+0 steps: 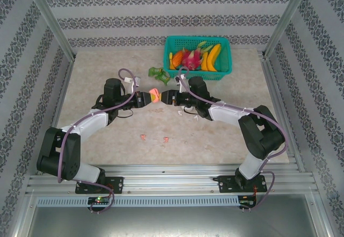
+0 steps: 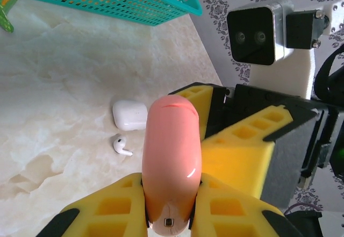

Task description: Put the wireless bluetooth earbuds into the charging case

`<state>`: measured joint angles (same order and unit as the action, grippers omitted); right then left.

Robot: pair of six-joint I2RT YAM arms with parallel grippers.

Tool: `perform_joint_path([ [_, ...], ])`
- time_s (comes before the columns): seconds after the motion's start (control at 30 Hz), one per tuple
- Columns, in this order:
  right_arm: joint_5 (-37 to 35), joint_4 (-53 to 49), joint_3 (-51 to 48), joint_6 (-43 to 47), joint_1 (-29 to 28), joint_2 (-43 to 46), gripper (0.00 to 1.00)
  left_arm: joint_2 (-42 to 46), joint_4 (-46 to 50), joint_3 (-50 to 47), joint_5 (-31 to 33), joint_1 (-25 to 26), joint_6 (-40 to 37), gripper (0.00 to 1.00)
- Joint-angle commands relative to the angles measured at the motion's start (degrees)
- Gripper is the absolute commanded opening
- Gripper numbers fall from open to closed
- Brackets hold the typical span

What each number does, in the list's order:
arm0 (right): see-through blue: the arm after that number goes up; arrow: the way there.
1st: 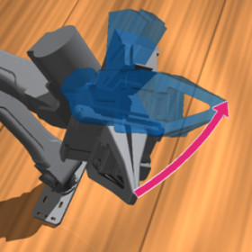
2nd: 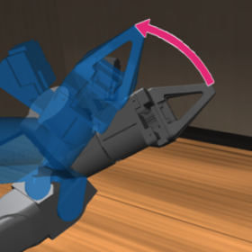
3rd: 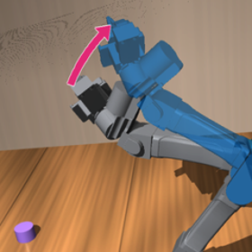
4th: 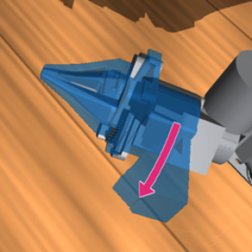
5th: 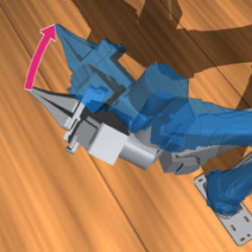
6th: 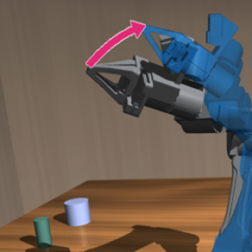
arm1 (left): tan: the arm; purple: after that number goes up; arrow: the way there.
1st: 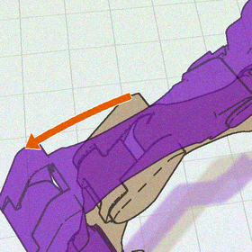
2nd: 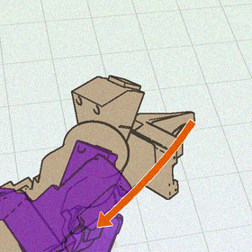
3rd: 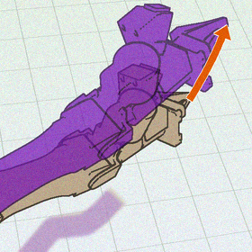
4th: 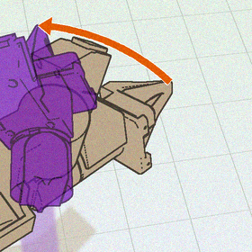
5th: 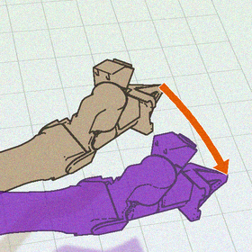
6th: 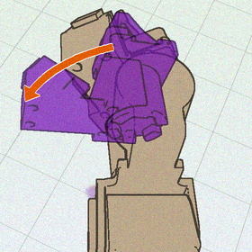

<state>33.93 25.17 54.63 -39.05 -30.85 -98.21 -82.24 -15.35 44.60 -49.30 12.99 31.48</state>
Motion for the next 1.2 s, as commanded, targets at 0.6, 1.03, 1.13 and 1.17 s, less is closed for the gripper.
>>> perform_joint_path([
  [0.6, 3.2, 8.4, -6.9, -5.3, 2.2, 2.4, 0.54, 1.6, -1.8, 0.1, -3.3, 0.0, -0.6, 0.0],
  [1.03, 4.9, 25.7, -7.1, -18.6, 2.1, -4.0, 0.45, 1.9, -3.7, -0.2, -3.7, 0.4, 0.9, 0.0],
  [1.13, 4.9, 28.7, -6.8, -20.6, 1.7, -5.8, 0.43, 2.0, -3.8, -0.2, -3.5, 0.5, 1.0, 0.0],
  [1.17, 4.9, 29.2, -6.8, -20.9, 1.6, -6.3, 0.42, 2.1, -3.8, -0.2, -3.4, 0.6, 1.0, 0.0],
])
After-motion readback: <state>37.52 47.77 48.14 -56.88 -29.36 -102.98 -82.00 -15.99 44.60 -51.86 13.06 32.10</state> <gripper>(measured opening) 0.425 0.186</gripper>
